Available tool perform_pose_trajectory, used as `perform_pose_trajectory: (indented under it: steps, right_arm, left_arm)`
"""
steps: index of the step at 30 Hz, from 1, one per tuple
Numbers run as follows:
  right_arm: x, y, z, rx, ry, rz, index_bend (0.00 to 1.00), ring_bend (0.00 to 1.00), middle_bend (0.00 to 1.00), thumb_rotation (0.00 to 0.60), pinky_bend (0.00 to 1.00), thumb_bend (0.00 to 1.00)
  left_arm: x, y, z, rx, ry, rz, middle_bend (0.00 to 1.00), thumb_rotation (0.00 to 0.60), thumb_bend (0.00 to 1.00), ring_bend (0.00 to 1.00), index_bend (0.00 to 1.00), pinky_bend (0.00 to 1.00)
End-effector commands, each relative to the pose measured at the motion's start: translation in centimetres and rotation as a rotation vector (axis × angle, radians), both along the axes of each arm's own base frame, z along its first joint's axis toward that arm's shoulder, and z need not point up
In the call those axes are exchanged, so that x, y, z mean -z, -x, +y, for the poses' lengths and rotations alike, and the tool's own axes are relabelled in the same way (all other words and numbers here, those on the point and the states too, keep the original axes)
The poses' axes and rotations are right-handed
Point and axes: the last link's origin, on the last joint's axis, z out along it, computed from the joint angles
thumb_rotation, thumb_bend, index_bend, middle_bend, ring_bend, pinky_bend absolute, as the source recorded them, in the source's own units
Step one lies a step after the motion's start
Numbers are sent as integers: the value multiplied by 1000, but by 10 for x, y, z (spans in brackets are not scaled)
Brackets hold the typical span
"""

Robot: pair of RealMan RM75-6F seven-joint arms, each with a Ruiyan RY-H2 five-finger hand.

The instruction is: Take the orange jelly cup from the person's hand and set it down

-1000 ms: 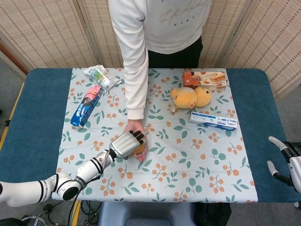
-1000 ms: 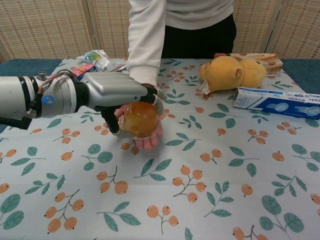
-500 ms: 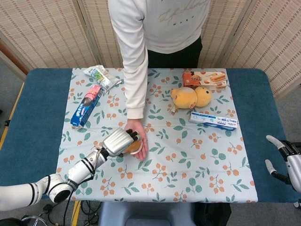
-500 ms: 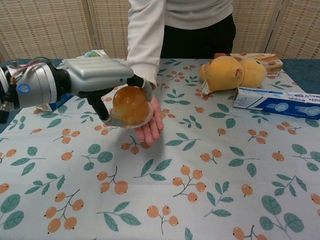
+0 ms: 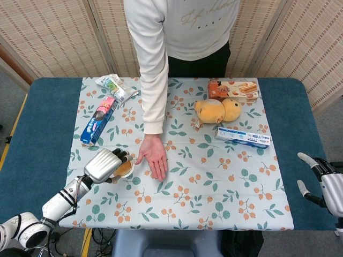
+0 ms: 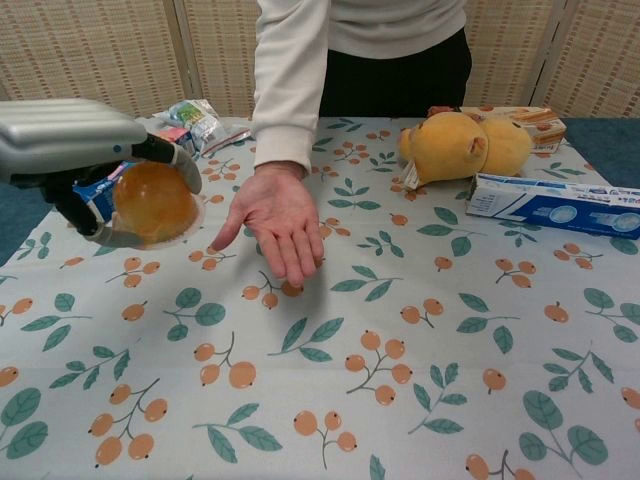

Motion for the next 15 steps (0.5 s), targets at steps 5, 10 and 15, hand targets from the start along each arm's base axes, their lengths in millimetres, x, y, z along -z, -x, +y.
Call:
perform_pose_trajectory:
  steps: [5,10,15]
  right_arm:
    - [-1,0,0,-1,1,3,171,214,268,600,411,383]
    - [-1,0,0,2,1,4,170,214,268,600,411,384]
    - [-2,0,1,4,4,5,170,214,268,600,411,384]
  left_arm:
    - [18,25,-1,-51,28,74,360,600,273,469,449,707]
    - [35,37,-1,-65,44,124,360,600,273,469,445,707]
    - [48,48,-2,-97,70,174,353,600,273,457,386,685]
